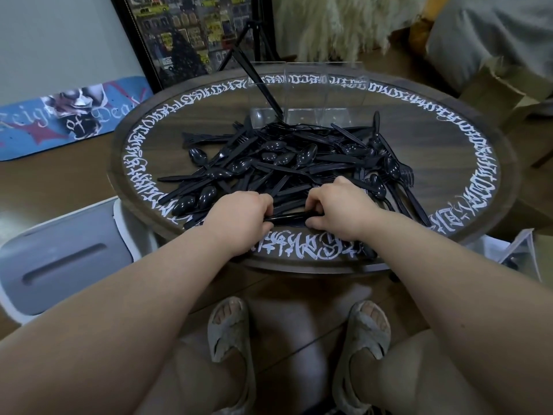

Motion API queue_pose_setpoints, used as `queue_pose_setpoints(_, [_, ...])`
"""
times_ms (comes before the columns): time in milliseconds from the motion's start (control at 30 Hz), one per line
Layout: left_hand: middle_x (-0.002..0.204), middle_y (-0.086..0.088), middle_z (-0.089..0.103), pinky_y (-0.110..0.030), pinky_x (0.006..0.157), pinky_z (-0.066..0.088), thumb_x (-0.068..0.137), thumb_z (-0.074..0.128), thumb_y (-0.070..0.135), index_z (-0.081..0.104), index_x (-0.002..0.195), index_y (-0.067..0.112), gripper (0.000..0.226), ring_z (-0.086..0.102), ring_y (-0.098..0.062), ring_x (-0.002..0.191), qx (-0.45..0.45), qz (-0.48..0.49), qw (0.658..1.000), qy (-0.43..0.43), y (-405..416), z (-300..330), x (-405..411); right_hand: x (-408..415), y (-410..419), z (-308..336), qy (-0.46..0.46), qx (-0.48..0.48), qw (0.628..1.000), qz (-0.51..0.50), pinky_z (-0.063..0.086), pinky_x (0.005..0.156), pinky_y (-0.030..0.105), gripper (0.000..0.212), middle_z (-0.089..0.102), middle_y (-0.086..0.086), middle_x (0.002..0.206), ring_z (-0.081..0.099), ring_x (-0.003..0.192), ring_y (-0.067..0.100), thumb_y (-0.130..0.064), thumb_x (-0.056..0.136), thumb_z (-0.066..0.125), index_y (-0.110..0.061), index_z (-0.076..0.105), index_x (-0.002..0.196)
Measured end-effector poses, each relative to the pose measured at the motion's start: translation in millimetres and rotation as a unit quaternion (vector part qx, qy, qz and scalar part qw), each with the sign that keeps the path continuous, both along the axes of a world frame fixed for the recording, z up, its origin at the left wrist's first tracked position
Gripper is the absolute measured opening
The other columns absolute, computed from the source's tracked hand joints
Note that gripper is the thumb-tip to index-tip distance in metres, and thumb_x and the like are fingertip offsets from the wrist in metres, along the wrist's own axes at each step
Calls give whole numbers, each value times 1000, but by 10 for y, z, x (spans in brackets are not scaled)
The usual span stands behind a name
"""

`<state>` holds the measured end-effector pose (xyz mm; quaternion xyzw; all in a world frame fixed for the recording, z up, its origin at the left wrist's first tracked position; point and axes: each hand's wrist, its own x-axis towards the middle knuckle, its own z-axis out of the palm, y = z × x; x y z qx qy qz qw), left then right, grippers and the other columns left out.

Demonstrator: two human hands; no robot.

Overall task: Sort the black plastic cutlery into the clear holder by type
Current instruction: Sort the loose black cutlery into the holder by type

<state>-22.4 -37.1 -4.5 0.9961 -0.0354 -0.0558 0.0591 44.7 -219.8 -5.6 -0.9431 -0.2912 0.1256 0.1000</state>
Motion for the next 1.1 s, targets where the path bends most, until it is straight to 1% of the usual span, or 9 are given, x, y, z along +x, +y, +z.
queue_pose_setpoints(167, [105, 2, 62, -31, 74, 45, 93, 56, 34, 53, 111, 21, 22, 58, -19, 94, 31, 1, 1000, -3, -1, 3, -24, -28, -15, -16, 13, -4, 1000, -10, 41, 75, 33, 18, 61, -7, 85, 39, 110, 17, -37, 90, 60, -25, 59, 102])
queue_pose_setpoints(300, [104, -1, 60, -31, 71, 43, 95, 54, 31, 50, 111, 20, 20, 56, -20, 91, 34, -6, 999, 15, -19, 3, -39, -54, -23, -6, -8, -15, 1000, 1, 41, 82, 33, 22, 52, -5, 101, 40, 110, 20, -38, 91, 59, -23, 58, 108])
queue_pose_setpoints(433, [109, -3, 56, -30, 76, 43, 95, 53, 26, 49, 113, 18, 20, 56, -22, 95, 13, -10, 1000, 19, -23, -15, -65, -60, -27, -13, -16, -18, 1000, 6, 40, 84, 32, 24, 55, -2, 109, 42, 111, 21, -37, 91, 59, -22, 56, 110])
queue_pose_setpoints(633, [116, 0, 59, -33, 86, 46, 97, 50, 29, 55, 121, 21, 26, 55, -21, 106, 4, -28, 999, 16, 21, 8, -56, -48, -45, 18, -39, -3, 999, 14, 37, 81, 30, 23, 51, -6, 99, 39, 108, 20, -39, 92, 56, -24, 61, 109])
queue_pose_setpoints(733, [119, 3, 61, -34, 90, 46, 98, 47, 33, 57, 127, 26, 31, 54, -19, 112, 1, -24, 1000, 6, 59, 75, -41, -44, -69, 60, -36, 47, 998, -8, 41, 85, 33, 21, 55, -7, 92, 41, 106, 19, -39, 91, 59, -24, 65, 105])
queue_pose_setpoints(833, [116, 6, 63, -30, 86, 45, 98, 48, 33, 60, 124, 27, 29, 56, -16, 106, -56, 12, 998, -1, 79, 167, -27, -25, -90, 122, 5, 159, 985, -69, 45, 83, 30, 14, 62, -8, 92, 54, 98, 14, -32, 88, 66, -23, 68, 98])
queue_pose_setpoints(967, [80, 9, 67, -19, 57, 44, 97, 53, 26, 64, 111, 24, 18, 64, -11, 76, -230, 82, 968, 51, 34, 229, -6, 17, -108, 198, 79, 319, 929, -172, 45, 65, 19, 12, 60, -11, 75, 56, 67, 7, -21, 81, 75, -21, 67, 89])
queue_pose_setpoints(1033, [72, 3, 69, -25, 56, 47, 97, 53, 26, 66, 99, 24, 13, 67, -21, 73, -305, 109, 943, 80, 11, 234, -2, 28, -114, 215, 122, 378, 894, -209, 50, 61, 24, 15, 61, -1, 73, 57, 58, 11, -15, 80, 76, -18, 67, 92])
queue_pose_setpoints(1100, [76, 0, 71, -32, 60, 47, 97, 53, 26, 67, 96, 24, 14, 68, -31, 78, -365, 135, 916, 96, -2, 238, 6, 40, -120, 214, 137, 396, 880, -225, 51, 61, 27, 20, 59, 4, 73, 59, 57, 13, -13, 80, 75, -18, 64, 97])
